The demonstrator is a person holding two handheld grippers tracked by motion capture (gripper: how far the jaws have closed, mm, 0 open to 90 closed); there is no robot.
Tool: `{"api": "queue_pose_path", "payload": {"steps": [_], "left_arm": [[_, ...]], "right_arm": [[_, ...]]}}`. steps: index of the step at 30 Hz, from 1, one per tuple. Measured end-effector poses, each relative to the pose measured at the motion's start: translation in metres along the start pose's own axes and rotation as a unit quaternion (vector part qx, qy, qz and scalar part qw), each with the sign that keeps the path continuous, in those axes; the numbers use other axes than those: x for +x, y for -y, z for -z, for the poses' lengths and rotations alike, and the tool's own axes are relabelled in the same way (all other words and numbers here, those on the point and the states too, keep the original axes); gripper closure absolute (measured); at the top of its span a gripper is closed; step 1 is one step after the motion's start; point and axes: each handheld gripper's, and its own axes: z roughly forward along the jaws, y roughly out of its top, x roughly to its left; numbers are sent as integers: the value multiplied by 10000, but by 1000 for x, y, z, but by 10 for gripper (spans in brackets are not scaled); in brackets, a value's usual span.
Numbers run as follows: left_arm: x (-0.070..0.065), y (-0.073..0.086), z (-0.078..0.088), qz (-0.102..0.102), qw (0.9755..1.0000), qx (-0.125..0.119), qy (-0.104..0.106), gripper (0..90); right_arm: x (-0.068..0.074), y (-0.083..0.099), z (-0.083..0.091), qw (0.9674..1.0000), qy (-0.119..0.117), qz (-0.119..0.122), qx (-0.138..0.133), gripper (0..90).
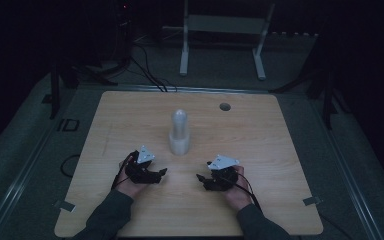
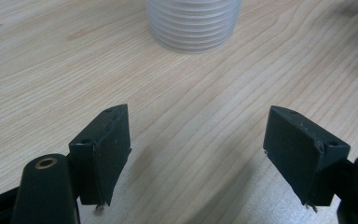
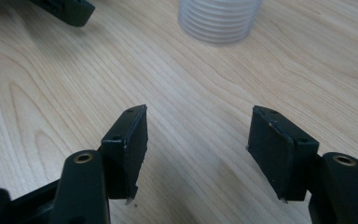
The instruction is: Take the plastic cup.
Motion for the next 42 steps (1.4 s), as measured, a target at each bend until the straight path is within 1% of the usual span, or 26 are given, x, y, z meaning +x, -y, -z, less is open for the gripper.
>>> {"api": "queue_pose_path", "payload": {"steps": [3,6,9,14,17,19,22,24,26,27,28,34,38,41,42], "left_arm": [[0,0,1,17,10000,-2,16,229],[2,-1,4,97,9999,-104,94,229],[3,-2,6,104,9998,-127,142,228],[5,-6,12,185,9992,-275,215,228],[6,-10,17,121,9989,-354,272,228],[6,-12,20,79,9989,-392,264,228],[6,-17,23,22,9984,-447,335,229],[7,-21,26,-51,9984,-453,323,234],[7,-24,27,-64,9983,-486,325,234],[8,-29,29,-119,9981,-522,312,234],[9,-33,30,-130,9979,-560,303,234],[14,-51,36,-287,9971,-658,264,234],[18,-62,39,-287,9965,-739,258,234],[20,-71,42,-297,9960,-802,258,233],[21,-75,43,-307,9958,-824,259,233]], "right_arm": [[1,0,0,10000,-12,-25,-28,372],[3,-4,0,10000,-53,-4,-65,372],[3,-8,1,9999,-57,21,-86,371],[1,-16,3,9999,-57,33,-114,371],[1,-21,4,9999,-51,39,-140,371],[1,-25,4,9999,-42,81,-129,371],[1,-31,2,9998,-25,119,-151,370],[1,-35,1,9998,-20,94,-169,370],[0,-40,0,9998,-10,81,-201,370],[0,-42,-1,9997,-11,91,-218,370],[-1,-44,-1,9997,-7,83,-234,370],[-6,-54,-3,9994,-43,-22,-345,371],[-12,-57,-5,9989,-81,-199,-418,372],[-15,-60,-7,9987,-94,-233,-434,377],[-16,-61,-8,9987,-113,-232,-444,392]]}}
